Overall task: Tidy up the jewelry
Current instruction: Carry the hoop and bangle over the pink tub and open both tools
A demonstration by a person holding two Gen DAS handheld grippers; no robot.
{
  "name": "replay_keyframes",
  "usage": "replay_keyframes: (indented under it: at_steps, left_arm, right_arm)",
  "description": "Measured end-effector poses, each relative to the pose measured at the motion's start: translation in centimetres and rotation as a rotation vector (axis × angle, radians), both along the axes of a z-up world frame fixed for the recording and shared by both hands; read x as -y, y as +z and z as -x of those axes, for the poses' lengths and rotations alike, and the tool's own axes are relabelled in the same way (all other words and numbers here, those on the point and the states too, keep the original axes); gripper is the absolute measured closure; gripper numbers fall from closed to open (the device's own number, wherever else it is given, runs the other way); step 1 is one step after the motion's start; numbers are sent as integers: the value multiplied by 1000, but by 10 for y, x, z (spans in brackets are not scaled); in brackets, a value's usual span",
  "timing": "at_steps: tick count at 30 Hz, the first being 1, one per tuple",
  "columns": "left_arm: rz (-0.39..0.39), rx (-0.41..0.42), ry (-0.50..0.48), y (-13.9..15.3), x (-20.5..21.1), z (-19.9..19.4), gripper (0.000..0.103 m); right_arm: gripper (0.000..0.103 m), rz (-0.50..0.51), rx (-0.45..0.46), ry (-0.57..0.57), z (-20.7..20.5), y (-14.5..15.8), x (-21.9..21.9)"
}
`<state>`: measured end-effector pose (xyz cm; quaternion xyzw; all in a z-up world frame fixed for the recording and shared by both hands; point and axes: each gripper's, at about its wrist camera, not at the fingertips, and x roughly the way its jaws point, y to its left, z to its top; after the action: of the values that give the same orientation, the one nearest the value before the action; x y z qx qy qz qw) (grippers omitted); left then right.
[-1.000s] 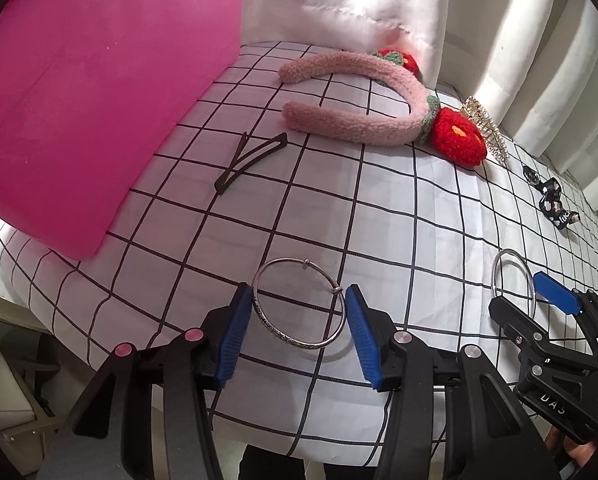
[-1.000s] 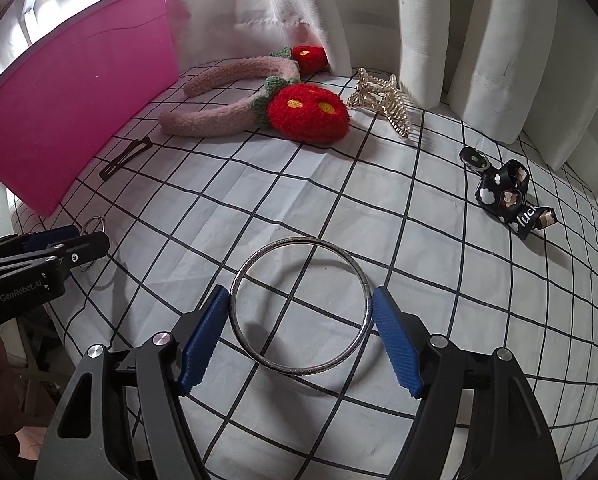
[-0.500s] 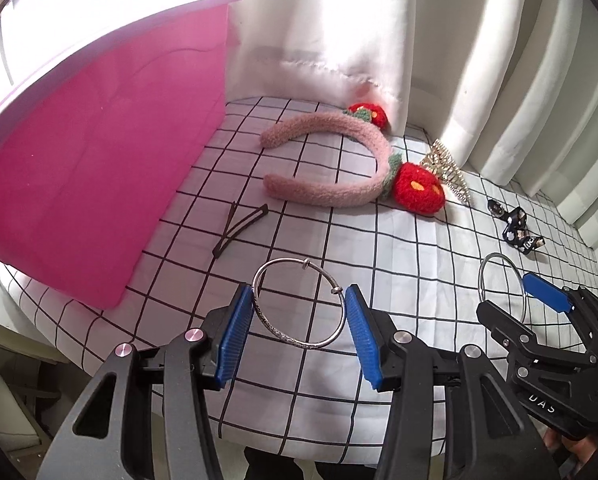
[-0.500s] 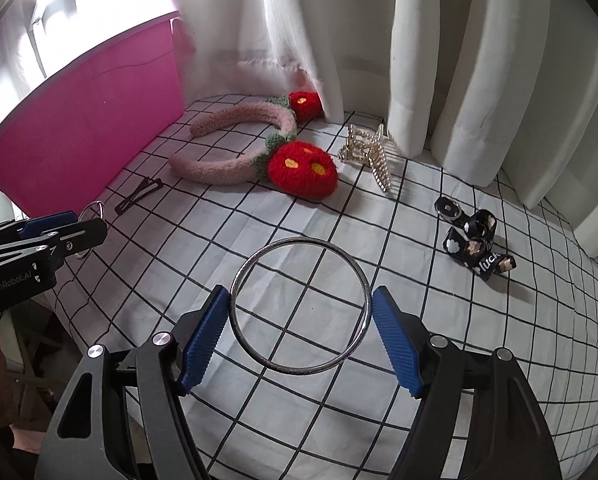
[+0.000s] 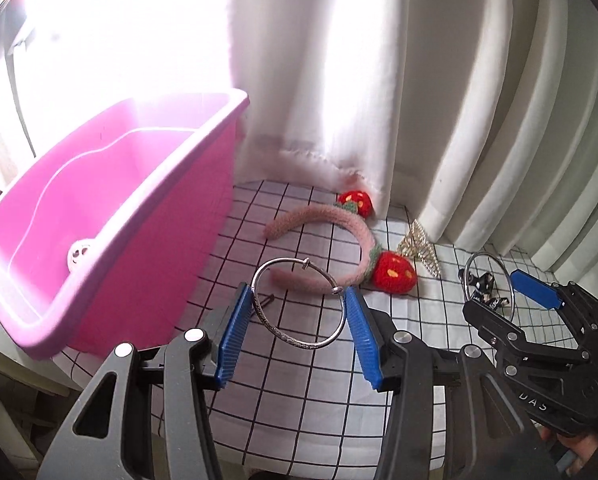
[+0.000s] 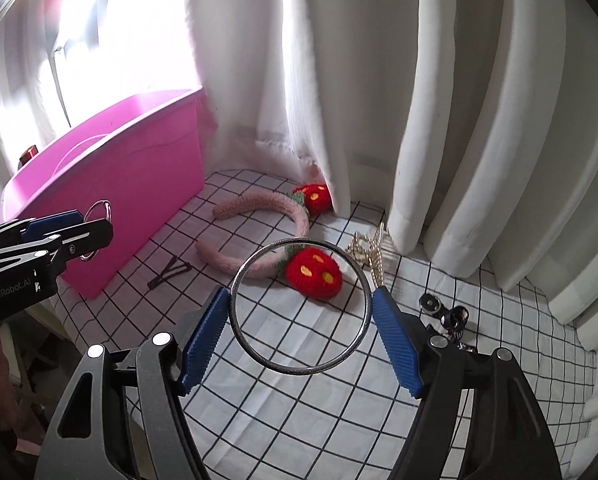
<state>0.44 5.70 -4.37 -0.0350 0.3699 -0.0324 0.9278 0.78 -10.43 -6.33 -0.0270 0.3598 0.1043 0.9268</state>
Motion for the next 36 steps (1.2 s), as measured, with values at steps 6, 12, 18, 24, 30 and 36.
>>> replay_keyframes:
  at_steps: [6,12,18,24,30,36]
  left_arm:
    - [9,92,31,39,-23,-1,56]
    - [-3,135,100,62,-62,-8,56]
    - [-14,153,201,73,-110,-10,56]
    - [-28,150,286,73,-154,-10,56]
    - [-24,122,361,67,-195,-13,56]
    - [-15,84,394,52,-222,-21,56]
  right_arm:
    - [32,-7,83,47,-12,39,-24]
    - [32,-19,141,116,-27,68,-58]
    - [32,-27,181,206,-45,88,-104]
    - [32,-33,201,296,-63,99,-154]
    - [32,-25,194,367,-80,101,-200]
    - [32,-3,165,413,-99,96,-238]
